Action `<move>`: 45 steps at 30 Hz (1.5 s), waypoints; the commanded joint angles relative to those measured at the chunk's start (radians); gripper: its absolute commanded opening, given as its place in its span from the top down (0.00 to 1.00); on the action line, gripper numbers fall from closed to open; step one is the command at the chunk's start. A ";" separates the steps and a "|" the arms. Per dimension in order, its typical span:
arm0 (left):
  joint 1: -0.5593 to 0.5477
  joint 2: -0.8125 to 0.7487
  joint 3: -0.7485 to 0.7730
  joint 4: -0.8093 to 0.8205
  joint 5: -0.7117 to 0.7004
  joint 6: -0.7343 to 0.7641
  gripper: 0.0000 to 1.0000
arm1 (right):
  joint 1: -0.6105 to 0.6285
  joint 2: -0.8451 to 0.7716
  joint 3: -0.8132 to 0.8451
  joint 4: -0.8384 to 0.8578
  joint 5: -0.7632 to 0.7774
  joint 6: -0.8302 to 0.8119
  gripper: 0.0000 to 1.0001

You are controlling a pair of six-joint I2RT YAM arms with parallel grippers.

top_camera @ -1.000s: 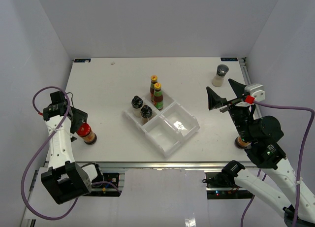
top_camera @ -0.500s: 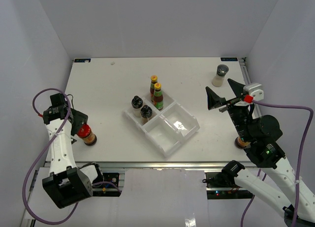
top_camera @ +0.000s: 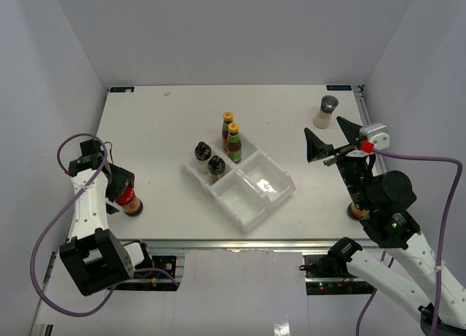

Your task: Organize the condiment bottles

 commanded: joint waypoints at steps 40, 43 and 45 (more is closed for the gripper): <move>-0.288 -0.097 0.075 0.094 0.116 0.310 1.00 | 0.008 -0.021 -0.012 0.063 0.024 -0.015 0.10; -0.305 -0.114 0.103 0.079 0.139 0.341 1.00 | 0.008 -0.017 -0.009 0.060 0.024 -0.015 0.10; -0.328 -0.122 0.128 0.062 0.168 0.344 1.00 | 0.009 -0.012 -0.003 0.058 0.023 -0.015 0.10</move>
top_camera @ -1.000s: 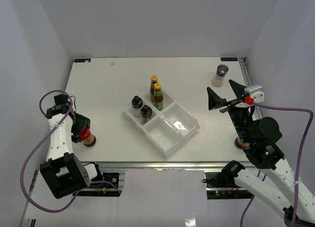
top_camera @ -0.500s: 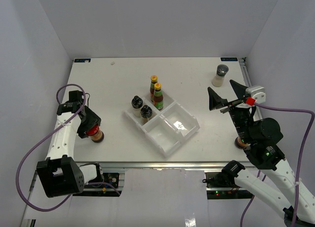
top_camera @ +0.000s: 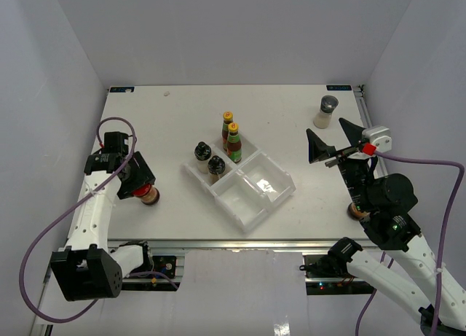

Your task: Organize the condiment bottles

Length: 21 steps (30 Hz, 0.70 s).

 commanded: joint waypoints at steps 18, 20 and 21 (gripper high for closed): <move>-0.630 0.103 0.441 -0.103 -0.113 -0.157 1.00 | 0.007 0.054 0.059 0.011 0.021 -0.014 0.09; -0.715 0.152 0.500 -0.125 -0.155 -0.186 1.00 | 0.007 0.056 0.061 0.009 0.027 -0.015 0.09; -0.758 0.169 0.519 -0.135 -0.177 -0.199 1.00 | 0.007 0.055 0.062 0.009 0.030 -0.016 0.09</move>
